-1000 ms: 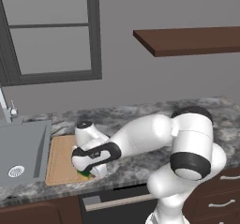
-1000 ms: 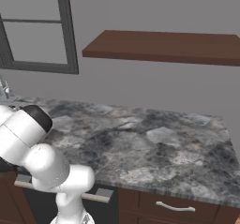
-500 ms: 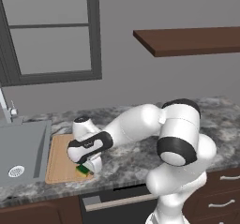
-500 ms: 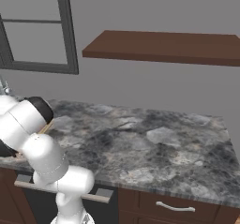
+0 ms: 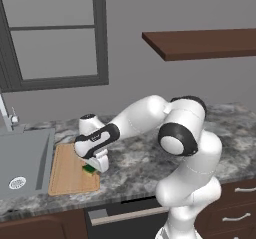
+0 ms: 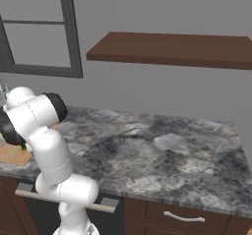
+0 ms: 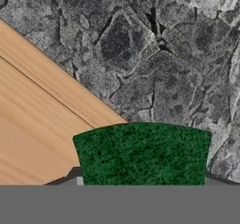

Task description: Pick up the sponge from the counter and clean the cutting board by briefly scrubbing or pressing down on the cutting board. Once finished, release the sponge.

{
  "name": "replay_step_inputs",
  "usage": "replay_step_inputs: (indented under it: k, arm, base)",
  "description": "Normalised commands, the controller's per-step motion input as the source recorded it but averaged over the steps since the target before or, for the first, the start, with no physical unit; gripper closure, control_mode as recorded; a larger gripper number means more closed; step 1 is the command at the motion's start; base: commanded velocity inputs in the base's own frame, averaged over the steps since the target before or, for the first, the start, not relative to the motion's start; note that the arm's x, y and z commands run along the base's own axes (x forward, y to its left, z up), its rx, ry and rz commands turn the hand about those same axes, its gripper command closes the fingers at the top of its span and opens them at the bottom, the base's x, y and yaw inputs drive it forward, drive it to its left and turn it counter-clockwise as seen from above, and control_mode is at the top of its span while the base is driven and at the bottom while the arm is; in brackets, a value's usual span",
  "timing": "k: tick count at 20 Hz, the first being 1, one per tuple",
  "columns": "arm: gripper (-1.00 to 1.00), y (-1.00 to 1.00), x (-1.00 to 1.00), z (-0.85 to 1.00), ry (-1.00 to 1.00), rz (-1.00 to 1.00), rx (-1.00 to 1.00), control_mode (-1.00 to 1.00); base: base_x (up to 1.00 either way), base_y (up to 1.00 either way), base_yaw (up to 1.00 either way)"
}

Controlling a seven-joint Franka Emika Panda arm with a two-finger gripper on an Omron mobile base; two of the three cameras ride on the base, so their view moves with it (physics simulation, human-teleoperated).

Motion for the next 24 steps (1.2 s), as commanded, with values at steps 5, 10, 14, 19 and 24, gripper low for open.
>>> replay_step_inputs:
  k: [5,10,14,19,24]
  arm:
    - [1.0,-0.08,0.64,-0.22,0.0,-0.07,0.0,-1.0]
    - [1.0,0.0,0.78,-0.15,0.0,-0.08,-0.01,-1.0]
    - [1.0,-0.03,0.74,-0.11,0.0,-0.09,-0.01,-1.0]
    - [1.0,0.0,0.94,-0.12,0.0,-0.08,-0.01,-1.0]
    - [1.0,0.0,1.0,-0.13,0.0,-0.07,-0.02,-1.0]
  base:
    - [0.0,0.0,0.0]
    - [0.0,0.0,0.0]
    - [0.0,0.0,0.0]
    - [0.0,0.0,0.0]
    - [0.0,0.0,0.0]
